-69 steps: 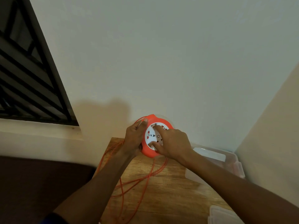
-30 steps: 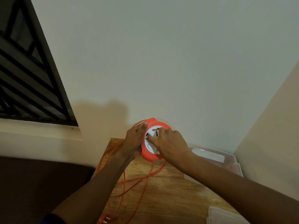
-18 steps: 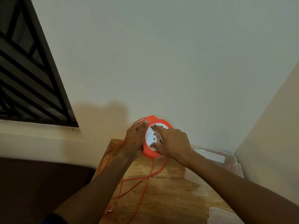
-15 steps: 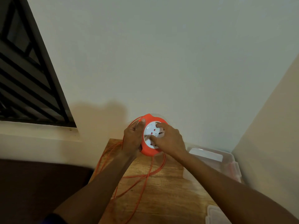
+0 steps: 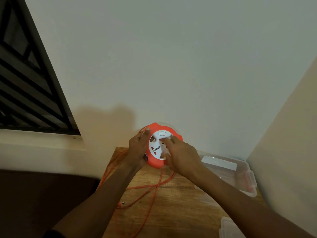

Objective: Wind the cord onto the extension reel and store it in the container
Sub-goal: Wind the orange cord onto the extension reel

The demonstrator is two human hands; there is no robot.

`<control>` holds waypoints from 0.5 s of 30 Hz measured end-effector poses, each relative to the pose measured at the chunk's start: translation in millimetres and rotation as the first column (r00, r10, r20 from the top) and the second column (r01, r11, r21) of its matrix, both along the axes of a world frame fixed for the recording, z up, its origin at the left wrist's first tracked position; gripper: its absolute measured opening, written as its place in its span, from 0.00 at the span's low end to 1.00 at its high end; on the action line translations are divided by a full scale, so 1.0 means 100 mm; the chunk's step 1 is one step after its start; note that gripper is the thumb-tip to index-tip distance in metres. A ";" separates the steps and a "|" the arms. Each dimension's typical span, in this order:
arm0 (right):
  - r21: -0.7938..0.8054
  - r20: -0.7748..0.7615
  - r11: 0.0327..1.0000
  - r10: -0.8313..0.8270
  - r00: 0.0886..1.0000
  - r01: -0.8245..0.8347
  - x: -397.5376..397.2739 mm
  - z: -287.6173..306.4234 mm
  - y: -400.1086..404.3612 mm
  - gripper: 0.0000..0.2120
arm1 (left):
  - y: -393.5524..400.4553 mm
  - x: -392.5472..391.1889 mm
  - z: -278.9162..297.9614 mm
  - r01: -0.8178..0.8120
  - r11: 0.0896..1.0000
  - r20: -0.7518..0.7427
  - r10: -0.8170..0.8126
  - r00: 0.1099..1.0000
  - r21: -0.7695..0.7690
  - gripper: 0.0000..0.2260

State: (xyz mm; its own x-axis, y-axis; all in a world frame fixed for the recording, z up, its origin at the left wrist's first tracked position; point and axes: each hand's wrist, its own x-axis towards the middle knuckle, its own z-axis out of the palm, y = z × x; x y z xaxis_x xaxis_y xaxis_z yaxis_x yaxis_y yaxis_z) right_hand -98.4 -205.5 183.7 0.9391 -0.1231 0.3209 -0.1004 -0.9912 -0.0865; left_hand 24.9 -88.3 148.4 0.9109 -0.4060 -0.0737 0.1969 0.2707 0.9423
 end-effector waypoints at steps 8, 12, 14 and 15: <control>-0.373 -0.215 0.861 0.281 0.935 -0.344 -0.05 0.15 -0.15 0.15 | 0.02 -0.05 0.04 0.130 0.991 0.032 -0.131 0.991 0.031 0.14; -0.399 -0.324 0.808 0.318 0.891 -0.433 -0.05 0.19 -0.20 0.17 | 0.03 -0.06 0.05 0.173 0.982 0.038 -0.176 0.984 0.080 0.11; -0.436 -0.367 0.783 0.296 0.882 -0.444 -0.05 0.19 -0.18 0.19 | 0.03 -0.08 0.07 0.205 0.974 0.036 -0.209 0.977 0.093 0.11; -0.462 -0.379 0.766 0.284 0.881 -0.446 -0.05 0.18 -0.17 0.21 | 0.03 -0.08 0.08 0.218 0.970 0.044 -0.223 0.974 0.106 0.10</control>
